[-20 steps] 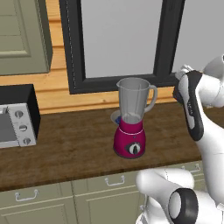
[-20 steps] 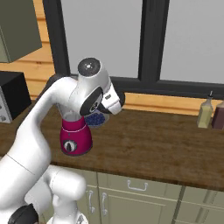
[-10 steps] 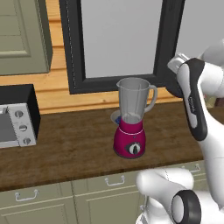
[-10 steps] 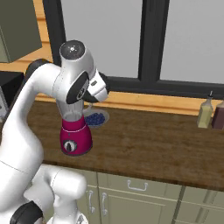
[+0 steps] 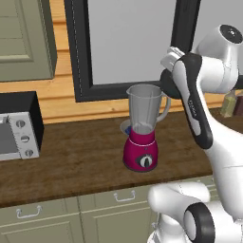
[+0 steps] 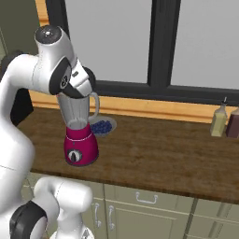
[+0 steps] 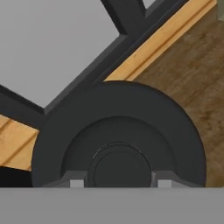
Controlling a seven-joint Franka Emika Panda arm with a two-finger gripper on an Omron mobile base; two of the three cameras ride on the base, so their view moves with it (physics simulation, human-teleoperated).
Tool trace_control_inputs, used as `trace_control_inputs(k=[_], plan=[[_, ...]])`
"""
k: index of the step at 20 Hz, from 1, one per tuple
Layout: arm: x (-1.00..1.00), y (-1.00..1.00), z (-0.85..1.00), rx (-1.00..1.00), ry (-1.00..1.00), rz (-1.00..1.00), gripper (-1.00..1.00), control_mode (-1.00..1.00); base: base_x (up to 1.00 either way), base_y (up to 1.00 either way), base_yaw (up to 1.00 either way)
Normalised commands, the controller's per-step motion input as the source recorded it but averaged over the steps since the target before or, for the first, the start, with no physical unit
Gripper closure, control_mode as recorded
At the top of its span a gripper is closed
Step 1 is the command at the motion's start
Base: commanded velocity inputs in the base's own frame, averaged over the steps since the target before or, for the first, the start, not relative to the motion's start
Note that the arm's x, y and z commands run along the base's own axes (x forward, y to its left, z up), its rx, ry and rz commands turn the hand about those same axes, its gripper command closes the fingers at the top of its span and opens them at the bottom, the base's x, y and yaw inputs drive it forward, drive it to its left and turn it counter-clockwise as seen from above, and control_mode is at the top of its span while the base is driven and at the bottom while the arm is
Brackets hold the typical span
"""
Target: Close the lid blender by securely placing the lid on top.
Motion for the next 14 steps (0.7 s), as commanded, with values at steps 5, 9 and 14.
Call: trace_control_inputs(k=[5,9,14], plan=[[0.31,0.79,0.19,0.00,0.15,0.00,1.00,-1.00,0.00,0.00,0.00],[0.59,0.35,0.16,0.00,0.30,0.00,1.00,-1.00,0.00,0.00,0.00],[0.62,0.25,0.01,-0.03,0.35,0.00,1.00,-1.00,0.00,0.00,0.00]])
